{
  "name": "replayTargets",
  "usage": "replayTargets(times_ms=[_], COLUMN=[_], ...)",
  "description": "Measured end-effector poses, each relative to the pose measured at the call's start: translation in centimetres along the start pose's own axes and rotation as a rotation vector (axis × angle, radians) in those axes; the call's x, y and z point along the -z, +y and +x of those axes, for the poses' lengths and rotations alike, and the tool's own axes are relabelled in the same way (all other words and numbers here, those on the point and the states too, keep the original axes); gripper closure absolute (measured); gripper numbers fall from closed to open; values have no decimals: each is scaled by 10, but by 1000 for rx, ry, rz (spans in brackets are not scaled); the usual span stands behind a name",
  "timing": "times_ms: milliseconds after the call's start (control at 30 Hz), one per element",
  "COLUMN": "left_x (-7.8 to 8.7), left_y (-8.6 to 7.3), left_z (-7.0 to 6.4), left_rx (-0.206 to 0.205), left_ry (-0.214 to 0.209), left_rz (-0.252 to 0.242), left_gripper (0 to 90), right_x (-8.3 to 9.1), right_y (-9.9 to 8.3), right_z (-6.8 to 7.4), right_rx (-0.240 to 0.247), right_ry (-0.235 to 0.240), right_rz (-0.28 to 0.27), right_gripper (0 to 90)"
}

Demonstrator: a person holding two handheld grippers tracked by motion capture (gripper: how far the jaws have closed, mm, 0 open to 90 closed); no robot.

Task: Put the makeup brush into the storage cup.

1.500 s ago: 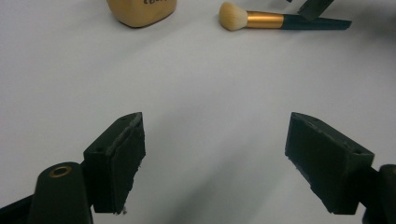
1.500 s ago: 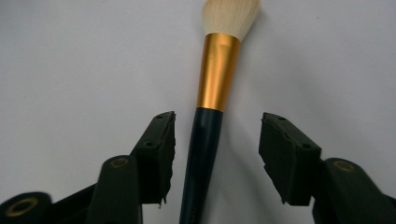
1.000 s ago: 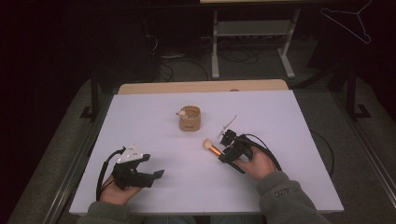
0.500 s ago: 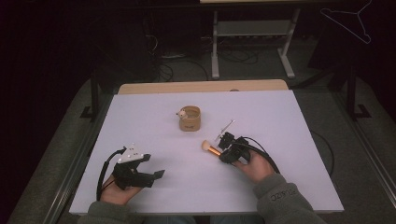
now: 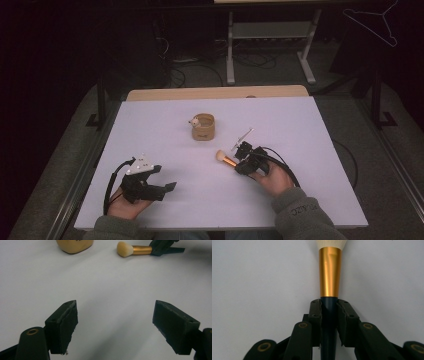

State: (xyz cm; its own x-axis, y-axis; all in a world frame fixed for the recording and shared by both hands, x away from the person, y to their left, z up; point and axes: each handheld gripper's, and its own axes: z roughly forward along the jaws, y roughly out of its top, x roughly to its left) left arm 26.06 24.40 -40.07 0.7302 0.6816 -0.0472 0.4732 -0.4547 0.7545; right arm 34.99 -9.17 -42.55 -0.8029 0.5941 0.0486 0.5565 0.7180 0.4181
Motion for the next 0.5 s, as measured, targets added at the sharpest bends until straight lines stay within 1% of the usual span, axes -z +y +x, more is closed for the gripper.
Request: replayTargets(times_ms=[33,67,100,133,200,233,300,333,367,400,433,467,500], left_x=[0,0,0,0,0,0,0,-1,-1,-1,-2,-2,-4], left_y=[0,0,0,0,1,1,2,2,3,4,5,6,10], left_z=[0,0,0,0,0,-1,-1,-3,-2,-3,-4,-5,-7], left_rx=[2,10,1,1,4,4,2,15,4,3,13,5,1], left_ry=[0,0,0,-1,-2,-4,-7,-9,-12,-14,-16,-21,-26], left_rz=[-1,-5,-1,-2,-2,-5,-5,-18,-13,-15,-23,-22,-20], left_gripper=[199,199,199,200,201,201,201,202,202,202,205,205,212], right_x=[0,1,1,1,4,4,7,10,11,14,19,19,25], right_y=[-1,-1,-2,-2,-3,-3,-5,-6,-6,-7,-9,-9,-11], right_z=[-1,-2,-2,-3,-3,-3,-4,-3,-3,-3,-2,-2,0], right_rx=[-8,-6,-2,-5,-16,-16,-15,-26,-27,-29,-27,-27,-18], right_ry=[8,14,12,14,35,35,43,51,55,67,71,71,85], right_rz=[-9,-12,-15,-17,-34,-34,-56,-66,-77,-92,-114,-114,-147], right_gripper=[736,737,736,736,737,737,737,737,736,736,737,737,736])
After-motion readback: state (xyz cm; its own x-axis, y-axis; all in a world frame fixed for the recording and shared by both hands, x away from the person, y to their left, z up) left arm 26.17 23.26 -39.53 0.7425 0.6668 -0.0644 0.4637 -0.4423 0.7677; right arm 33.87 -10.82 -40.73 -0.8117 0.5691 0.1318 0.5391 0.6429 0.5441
